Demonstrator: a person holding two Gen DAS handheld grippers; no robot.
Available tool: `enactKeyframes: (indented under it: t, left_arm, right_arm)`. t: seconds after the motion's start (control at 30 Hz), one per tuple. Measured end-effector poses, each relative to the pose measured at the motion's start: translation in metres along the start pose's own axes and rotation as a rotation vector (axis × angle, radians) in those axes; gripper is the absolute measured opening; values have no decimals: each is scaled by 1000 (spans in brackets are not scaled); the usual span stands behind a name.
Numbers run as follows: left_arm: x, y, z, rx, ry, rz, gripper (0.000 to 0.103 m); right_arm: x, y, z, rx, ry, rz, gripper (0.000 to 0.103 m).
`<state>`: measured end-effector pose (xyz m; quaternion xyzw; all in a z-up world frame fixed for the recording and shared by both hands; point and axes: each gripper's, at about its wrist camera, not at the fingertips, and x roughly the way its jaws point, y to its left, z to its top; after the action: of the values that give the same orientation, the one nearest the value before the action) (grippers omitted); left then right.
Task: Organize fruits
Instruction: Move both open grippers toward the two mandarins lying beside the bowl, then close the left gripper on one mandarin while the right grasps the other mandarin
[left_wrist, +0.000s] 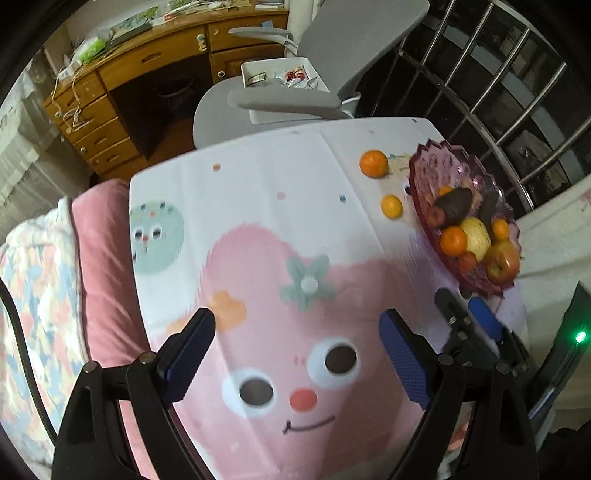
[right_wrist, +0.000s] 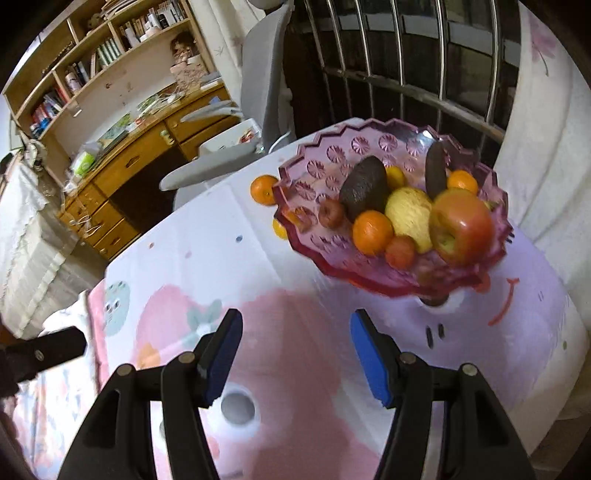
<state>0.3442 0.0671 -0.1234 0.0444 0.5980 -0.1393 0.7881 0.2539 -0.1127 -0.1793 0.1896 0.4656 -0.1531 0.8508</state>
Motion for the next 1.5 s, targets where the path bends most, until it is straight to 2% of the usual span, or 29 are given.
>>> enactKeyframes:
  t: [0.27,0.47,0.73,0.93,1.2,1.5]
  left_arm:
    - [40,6,61,32,30,35,89]
    - [73,6,102,2,45,-22,89]
    - [102,-11,154,57,23,-84,89]
    - [120,-21,186,91,11,-145,89]
    - [154,-41,203,209,28,-192,89]
    - [187,-73,204,357,69,-270,87]
  right_arm:
    - [55,30,4,32,19,-60,61]
    - [83,56,10,19,-41,-100,61]
    - [116,63,27,71,-93,-140,61]
    - [134,63,34,109,-101,-185,61]
    - [148,64,39,129,-109,-251,61]
    - [158,62,43,167,-130,-296,61]
